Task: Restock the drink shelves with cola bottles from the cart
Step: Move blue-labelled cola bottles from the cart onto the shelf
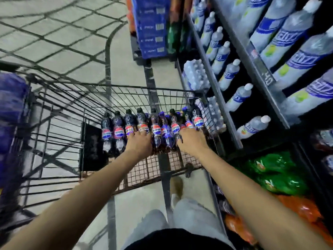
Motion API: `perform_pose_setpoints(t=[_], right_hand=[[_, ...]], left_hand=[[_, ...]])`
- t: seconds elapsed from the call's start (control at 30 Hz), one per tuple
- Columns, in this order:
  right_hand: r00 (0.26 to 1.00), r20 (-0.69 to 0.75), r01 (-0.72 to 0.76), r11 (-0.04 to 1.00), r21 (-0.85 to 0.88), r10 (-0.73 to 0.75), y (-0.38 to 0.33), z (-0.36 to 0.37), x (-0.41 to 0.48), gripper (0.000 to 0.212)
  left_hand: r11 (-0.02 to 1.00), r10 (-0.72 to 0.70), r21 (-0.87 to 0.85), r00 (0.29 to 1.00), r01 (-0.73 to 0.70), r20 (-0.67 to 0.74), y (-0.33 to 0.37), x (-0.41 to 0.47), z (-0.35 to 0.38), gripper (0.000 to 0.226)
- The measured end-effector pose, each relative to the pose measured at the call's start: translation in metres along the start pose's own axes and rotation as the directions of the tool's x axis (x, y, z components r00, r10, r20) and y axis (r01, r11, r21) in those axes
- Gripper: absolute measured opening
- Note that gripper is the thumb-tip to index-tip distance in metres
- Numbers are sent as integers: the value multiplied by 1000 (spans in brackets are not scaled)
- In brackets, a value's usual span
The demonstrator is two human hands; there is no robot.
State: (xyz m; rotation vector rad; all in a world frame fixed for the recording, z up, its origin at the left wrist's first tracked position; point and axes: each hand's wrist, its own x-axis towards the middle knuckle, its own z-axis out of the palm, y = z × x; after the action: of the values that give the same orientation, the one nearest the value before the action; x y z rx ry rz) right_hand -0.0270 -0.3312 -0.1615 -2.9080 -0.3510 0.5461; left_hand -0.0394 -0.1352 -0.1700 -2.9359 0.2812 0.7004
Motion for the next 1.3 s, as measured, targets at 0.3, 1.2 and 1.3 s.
perform_pose_setpoints(t=[0.3, 1.2, 1.3], right_hand=[[977, 198, 78, 997, -4, -75, 43, 50, 76, 25], [865, 325, -465, 854, 233, 382, 66, 169, 176, 75], [830, 371, -527, 804, 276, 417, 66, 167, 178, 72]], left_hand=[[998, -26, -51, 981, 36, 190, 29, 67, 32, 50], [649, -484, -465, 798, 602, 360, 43, 201, 104, 72], [659, -484, -448, 796, 604, 362, 45, 202, 108, 80]])
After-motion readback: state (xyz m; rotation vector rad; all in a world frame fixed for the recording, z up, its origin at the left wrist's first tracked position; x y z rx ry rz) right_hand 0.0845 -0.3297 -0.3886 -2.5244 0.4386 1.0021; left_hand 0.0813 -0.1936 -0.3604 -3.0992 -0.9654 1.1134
